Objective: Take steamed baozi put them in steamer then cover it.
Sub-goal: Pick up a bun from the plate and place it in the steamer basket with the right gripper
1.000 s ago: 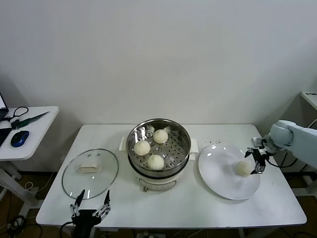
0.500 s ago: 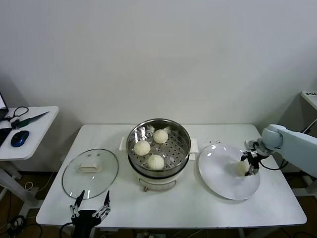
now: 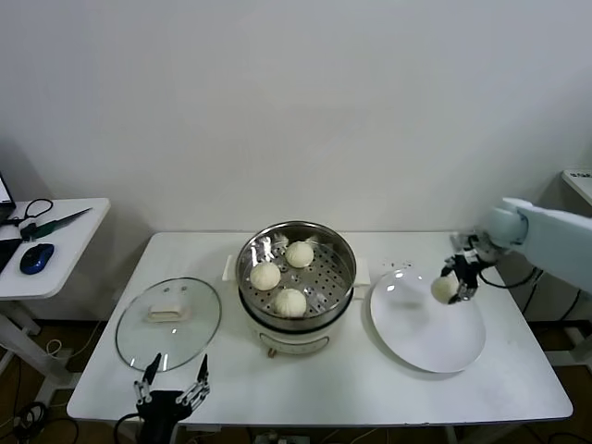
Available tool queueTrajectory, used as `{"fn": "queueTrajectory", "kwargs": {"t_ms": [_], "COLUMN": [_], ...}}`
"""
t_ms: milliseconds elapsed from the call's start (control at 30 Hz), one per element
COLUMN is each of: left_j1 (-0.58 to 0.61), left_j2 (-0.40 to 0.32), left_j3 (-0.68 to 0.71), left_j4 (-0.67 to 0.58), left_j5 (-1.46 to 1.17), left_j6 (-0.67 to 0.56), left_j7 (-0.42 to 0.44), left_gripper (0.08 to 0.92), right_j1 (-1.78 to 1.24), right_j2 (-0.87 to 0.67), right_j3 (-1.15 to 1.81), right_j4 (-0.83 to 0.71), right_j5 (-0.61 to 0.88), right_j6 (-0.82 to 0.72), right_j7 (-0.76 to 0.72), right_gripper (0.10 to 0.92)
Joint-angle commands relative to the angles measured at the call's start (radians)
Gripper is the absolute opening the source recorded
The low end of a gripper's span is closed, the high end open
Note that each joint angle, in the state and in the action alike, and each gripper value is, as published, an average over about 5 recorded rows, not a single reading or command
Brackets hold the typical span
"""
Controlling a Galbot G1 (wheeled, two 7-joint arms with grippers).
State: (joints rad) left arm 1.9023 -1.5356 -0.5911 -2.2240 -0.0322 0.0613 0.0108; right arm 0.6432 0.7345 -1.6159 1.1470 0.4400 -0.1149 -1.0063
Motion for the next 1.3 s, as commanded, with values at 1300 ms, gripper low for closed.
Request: {"fn": "queueTrajectory", "kwargs": {"t_ms": [1300], "left_j1": [-0.002], "left_j2": [0.017], "left_j3": [-0.012], "left_j4": [-0.001], "left_j5": [-0.011], "left_j6": [-0.009], "left_j7": [-0.002], "left_gripper": [0.823], "right_j1": [0.089], "right_j2": [0.528], "right_j3": [-0.121], "right_j4": [0.081], "right_j5": [0.29], "right_j6": [-0.163], "right_j7": [0.094], "right_gripper": [0.679]}}
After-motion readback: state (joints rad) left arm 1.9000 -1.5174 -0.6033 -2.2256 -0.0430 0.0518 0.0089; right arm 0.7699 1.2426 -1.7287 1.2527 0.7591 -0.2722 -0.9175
